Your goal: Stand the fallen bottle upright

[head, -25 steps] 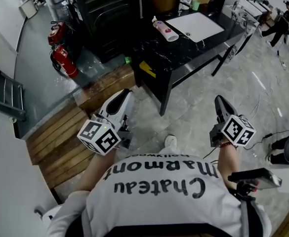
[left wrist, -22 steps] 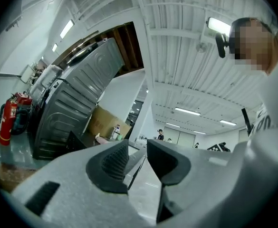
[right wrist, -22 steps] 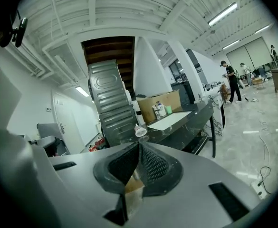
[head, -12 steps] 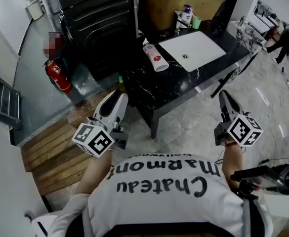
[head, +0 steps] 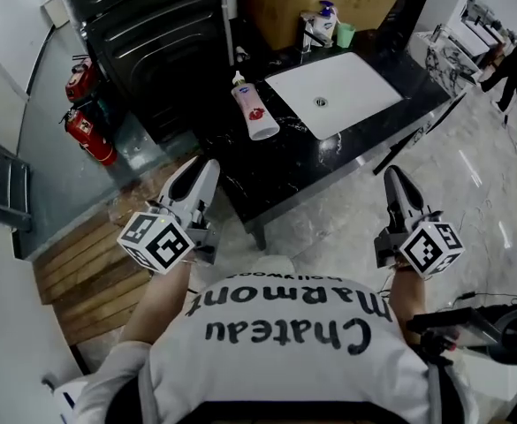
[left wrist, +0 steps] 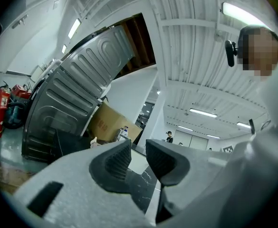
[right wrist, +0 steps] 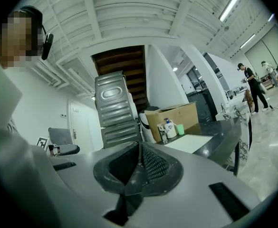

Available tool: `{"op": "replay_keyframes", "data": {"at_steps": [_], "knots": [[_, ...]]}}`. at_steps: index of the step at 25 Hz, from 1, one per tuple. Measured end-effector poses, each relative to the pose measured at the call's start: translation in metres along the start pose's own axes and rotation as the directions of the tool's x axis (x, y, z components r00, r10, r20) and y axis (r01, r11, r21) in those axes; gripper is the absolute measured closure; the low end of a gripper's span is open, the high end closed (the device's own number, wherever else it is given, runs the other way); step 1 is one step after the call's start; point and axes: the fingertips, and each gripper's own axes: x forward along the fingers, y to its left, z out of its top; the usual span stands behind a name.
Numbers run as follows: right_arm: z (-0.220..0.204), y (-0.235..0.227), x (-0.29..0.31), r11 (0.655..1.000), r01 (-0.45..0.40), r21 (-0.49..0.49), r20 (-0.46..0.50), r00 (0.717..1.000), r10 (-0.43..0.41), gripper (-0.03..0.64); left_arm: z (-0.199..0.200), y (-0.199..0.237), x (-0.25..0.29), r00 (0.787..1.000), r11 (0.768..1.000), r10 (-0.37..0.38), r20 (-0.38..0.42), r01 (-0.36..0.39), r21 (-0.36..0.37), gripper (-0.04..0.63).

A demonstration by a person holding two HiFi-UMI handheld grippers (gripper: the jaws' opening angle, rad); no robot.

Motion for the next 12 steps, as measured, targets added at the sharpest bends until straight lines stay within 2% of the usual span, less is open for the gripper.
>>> {"op": "replay_keyframes", "data": {"at_steps": [5, 9, 12], "knots": [[-0.014, -0.035, -0.005, 0.996, 0.094, 0.007, -0.064, 0.994, -0.094, 0.592, 0.001, 0.001, 0.041, 1.0, 1.0, -0.016, -0.019, 0.016, -0.009, 0.502], [-0.022, -0.073, -0.016, 0.979, 0.183, 0.084, -0.086, 0.981, -0.176, 0.592, -0.01, -0.005, 0.08, 0.997, 0.999, -0.048, -0.052, 0.047, -0.018, 0.503], [-0.019, -0.098, -0.011, 0.967, 0.207, 0.151, -0.077, 0.977, -0.197, 0.592, -0.021, -0.012, 0.105, 0.994, 0.997, -0.072, -0.087, 0.073, 0.005, 0.503]]}}
